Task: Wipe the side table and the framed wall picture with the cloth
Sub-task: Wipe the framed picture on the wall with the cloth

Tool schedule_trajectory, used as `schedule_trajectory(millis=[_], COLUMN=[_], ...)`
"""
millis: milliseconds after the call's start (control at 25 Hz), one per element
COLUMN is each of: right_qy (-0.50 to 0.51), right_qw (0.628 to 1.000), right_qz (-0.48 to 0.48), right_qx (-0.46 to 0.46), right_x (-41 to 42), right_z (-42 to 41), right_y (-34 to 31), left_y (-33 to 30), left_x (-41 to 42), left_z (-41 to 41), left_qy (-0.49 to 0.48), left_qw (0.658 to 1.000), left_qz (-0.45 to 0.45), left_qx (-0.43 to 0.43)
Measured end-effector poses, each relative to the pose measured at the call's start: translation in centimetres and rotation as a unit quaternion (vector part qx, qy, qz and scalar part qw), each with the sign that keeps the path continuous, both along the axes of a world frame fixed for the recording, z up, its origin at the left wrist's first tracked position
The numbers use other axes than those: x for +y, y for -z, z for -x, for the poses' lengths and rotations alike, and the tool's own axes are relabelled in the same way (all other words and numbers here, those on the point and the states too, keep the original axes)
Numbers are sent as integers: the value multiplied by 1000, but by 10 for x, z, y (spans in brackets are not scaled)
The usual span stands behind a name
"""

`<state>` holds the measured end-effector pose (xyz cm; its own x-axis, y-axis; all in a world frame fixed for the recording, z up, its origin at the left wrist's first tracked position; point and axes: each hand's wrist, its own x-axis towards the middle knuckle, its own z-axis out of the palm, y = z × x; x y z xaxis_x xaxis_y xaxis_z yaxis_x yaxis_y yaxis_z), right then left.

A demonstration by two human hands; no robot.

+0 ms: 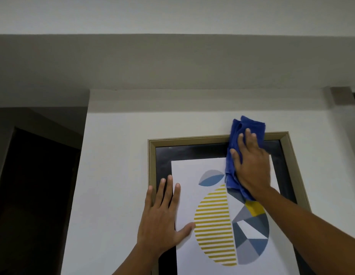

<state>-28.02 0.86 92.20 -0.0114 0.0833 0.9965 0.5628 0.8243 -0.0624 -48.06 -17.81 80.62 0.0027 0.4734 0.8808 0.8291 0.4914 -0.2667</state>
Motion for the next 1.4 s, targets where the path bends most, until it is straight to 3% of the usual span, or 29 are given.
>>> schedule_trajectory(millis=[80, 200, 440, 520, 800, 1040, 1240, 1400], right_qy=[-21, -38, -44, -55, -28, -45, -82, -108], right_qw=[996, 967, 930, 937, 994, 999, 983, 955], right_qz=[-76, -154, -217, -209, -76, 0, -141, -170], right_qx=[-49, -198, -294, -273, -77, 25, -90, -217], right_x=[-28, -77, -76, -55, 56, 34, -46, -107], right_z=[28, 86, 82, 55, -87, -52, 20, 94], right_y=[4, 7, -9, -4, 24, 20, 14, -1], left_y=[0, 1, 3, 3, 2, 1, 1, 1], left_x=[1, 2, 4, 3, 2, 2, 4, 5], left_z=[1, 3, 7, 8, 6, 1, 4, 7], left_qy=[0, 2, 4, 5, 7, 3, 1, -5], left_qw=[1000, 1000, 1000, 999, 1000, 1000, 1000, 1000], left_qz=[-1, -4, -13, -15, -13, -7, -4, 0], left_qx=[8, 12, 20, 27, 15, 16, 25, 27])
